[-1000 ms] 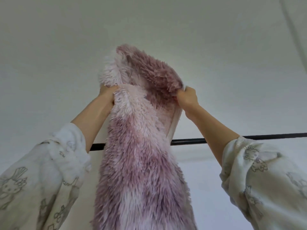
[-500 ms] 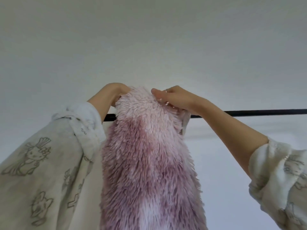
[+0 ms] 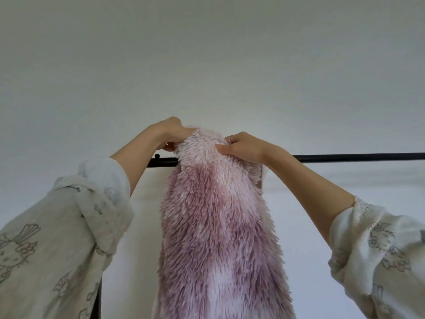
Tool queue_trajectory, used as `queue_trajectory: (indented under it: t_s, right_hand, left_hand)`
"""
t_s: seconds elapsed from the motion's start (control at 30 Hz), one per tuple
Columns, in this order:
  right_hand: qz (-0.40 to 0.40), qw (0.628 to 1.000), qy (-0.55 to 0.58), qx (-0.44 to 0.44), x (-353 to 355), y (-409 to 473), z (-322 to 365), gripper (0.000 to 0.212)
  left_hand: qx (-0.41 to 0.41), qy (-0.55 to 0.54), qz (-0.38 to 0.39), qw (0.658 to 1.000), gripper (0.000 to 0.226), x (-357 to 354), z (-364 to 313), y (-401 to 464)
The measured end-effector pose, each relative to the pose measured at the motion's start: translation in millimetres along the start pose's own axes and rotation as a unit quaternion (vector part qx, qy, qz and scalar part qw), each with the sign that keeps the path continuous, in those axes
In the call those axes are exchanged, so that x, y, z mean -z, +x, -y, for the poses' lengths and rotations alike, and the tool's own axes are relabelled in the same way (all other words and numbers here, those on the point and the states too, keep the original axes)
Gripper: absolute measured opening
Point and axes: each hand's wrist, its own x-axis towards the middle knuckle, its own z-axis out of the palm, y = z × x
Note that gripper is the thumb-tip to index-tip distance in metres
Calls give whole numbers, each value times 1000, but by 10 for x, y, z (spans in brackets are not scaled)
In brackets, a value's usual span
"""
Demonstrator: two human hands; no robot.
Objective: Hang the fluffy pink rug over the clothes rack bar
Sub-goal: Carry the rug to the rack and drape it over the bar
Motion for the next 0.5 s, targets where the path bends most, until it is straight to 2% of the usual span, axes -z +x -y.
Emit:
queue_trajectory:
  t_s: [0.07,0.17,0.3,0.37,0.43,0.5]
  right_hand:
    - [2,1000,0,-8,-6,14,-8,32]
    - [6,1000,-19,-6,-27,-10,5,31]
    - [-1,999,-53,-5,-61,-64,49,45]
    - [-2,998,-62,-8,-76,-66,39,45]
    - [-10,998,-66,-11,-89,-77,26,37]
    - [-20,998,-65,-13,-101,-104,22,32]
  left_hand:
    - [-16,3,-35,999,44,-18,41,-126]
    - [-43,24,-126,991,34,-94,89,-381]
    - [-57,-30,-201,977,33,-205,53,-793]
    - [-10,-31,-142,989,42,-243,0,-985]
    - [38,-18,-33,999,53,-361,4,-1115]
    - [64,-9,37,997,94,-561,48,-1194]
